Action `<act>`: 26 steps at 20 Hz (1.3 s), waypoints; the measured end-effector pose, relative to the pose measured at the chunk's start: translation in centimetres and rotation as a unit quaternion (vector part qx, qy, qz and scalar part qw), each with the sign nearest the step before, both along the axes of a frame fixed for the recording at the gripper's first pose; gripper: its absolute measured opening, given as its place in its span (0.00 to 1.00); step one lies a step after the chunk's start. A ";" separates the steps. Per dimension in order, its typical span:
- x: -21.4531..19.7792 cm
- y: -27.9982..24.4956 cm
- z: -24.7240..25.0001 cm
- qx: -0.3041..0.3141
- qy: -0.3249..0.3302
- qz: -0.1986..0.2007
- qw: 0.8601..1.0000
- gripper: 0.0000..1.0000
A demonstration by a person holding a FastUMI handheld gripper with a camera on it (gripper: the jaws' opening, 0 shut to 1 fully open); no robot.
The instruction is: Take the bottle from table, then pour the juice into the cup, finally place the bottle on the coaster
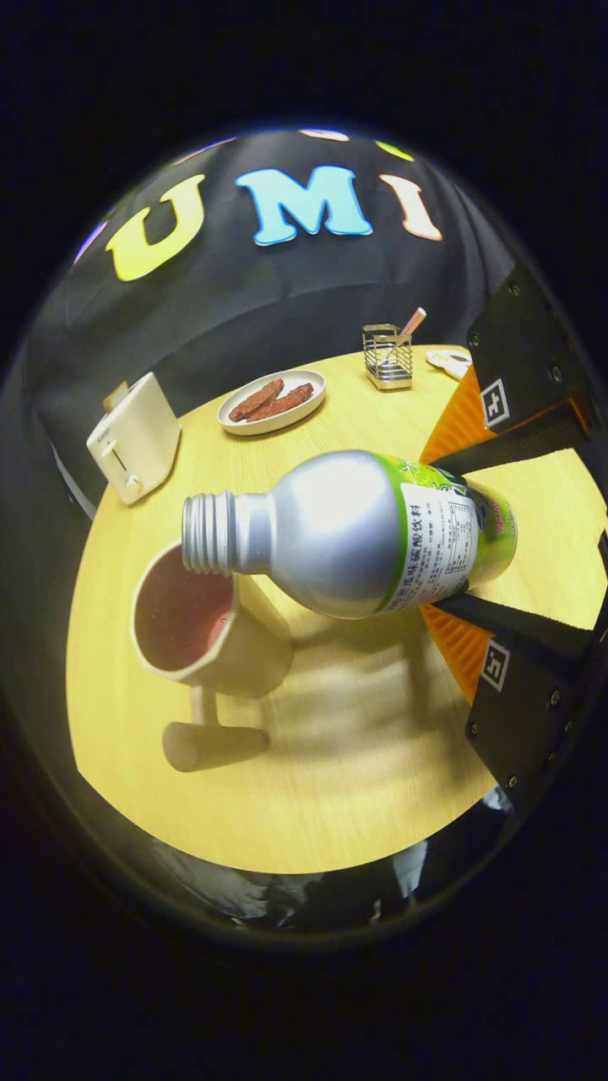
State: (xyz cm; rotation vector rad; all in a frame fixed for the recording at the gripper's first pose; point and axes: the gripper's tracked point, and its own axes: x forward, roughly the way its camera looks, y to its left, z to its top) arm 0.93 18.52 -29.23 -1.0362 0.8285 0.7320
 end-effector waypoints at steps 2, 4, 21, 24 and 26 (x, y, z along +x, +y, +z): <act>0.5 -0.2 0.1 0.026 0.000 -0.017 1.000 0.76; 0.8 -0.1 0.4 0.060 0.004 -0.040 0.997 0.76; 5.1 1.6 1.6 0.268 0.024 -0.135 0.953 0.76; 5.9 2.3 1.6 0.292 0.021 -0.141 0.946 0.76; 6.5 2.5 1.7 0.302 0.019 -0.145 0.942 0.76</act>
